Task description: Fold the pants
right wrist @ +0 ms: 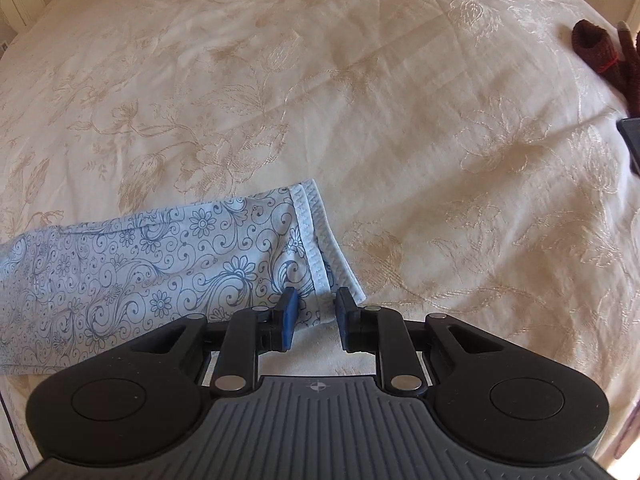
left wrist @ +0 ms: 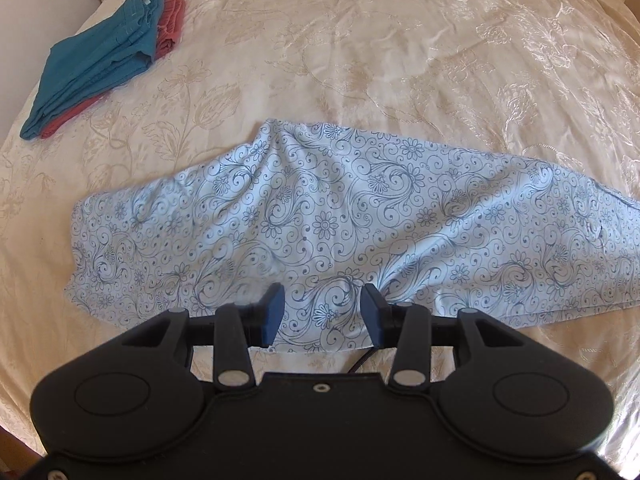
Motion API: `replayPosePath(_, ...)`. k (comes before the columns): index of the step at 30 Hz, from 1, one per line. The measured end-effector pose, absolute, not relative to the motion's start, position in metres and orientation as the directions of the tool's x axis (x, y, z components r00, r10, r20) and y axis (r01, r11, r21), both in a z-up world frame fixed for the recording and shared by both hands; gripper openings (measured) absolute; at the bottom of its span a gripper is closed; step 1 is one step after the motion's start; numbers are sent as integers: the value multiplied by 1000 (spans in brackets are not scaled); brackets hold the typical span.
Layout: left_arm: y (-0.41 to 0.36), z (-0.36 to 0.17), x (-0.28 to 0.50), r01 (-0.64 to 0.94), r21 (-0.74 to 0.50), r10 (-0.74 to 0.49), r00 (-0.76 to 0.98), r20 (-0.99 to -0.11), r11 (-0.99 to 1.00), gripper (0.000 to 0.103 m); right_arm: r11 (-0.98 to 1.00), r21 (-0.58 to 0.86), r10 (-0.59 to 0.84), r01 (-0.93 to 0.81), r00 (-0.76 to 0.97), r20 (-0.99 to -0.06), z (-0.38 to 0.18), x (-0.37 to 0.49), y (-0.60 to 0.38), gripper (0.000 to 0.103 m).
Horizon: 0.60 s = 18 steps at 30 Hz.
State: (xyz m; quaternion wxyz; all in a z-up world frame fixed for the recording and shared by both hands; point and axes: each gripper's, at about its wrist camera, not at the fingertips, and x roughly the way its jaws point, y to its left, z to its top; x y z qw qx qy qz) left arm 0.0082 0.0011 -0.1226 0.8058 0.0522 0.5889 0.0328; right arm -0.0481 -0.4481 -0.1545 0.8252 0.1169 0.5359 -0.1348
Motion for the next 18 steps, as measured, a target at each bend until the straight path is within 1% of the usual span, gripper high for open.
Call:
replayPosePath(2, 1, -123, 9, -3, 133, 128, 303, -944, 991, 52, 937, 81, -64, 341, 394, -917, -155, -48, -452, 21)
replayPosePath(4, 2, -122, 10, -11, 145, 142, 302, -943, 989, 52, 938, 112, -28, 329, 392, -919, -156, -47, -456, 24)
replayPosePath(8, 4, -121, 14, -24, 150, 150, 299, -942, 988, 52, 934, 137, 7, 330, 367, -930, -162, -43, -458, 24)
replayPosePath(9, 5, -122, 15, -25, 149, 150, 298, -943, 988, 52, 933, 140, 13, 332, 357, -934, -164, -42, -458, 24)
replayPosePath(10, 5, -122, 16, -24, 149, 149, 297, -943, 989, 52, 936, 137, 14, 324, 353, -935, -164, -41, -456, 16)
replayPosePath(11, 5, -123, 17, -21, 150, 150, 296, -943, 988, 52, 943, 128, 13, 306, 350, -937, -164, -39, -453, 7)
replayPosePath(12, 4, -124, 18, -15, 152, 149, 295, -944, 988, 52, 952, 115, 9, 284, 348, -937, -163, -38, -449, 5)
replayPosePath(13, 3, -125, 18, -10, 152, 148, 294, -944, 988, 52, 962, 92, -6, 258, 354, -935, -160, -37, -444, 5)
replayPosePath(15, 1, -127, 20, 1, 146, 140, 290, -947, 989, 52, 981, -27, -98, 191, 372, -923, -151, -38, -432, 5)
replayPosePath(16, 0, -129, 20, 5, 141, 134, 289, -948, 990, 52, 980, -81, -146, 184, 374, -916, -150, -38, -431, 5)
replayPosePath(18, -4, -134, 22, 17, 129, 119, 278, -953, 991, 52, 970, -97, -171, 222, 342, -924, -156, -37, -440, 5)
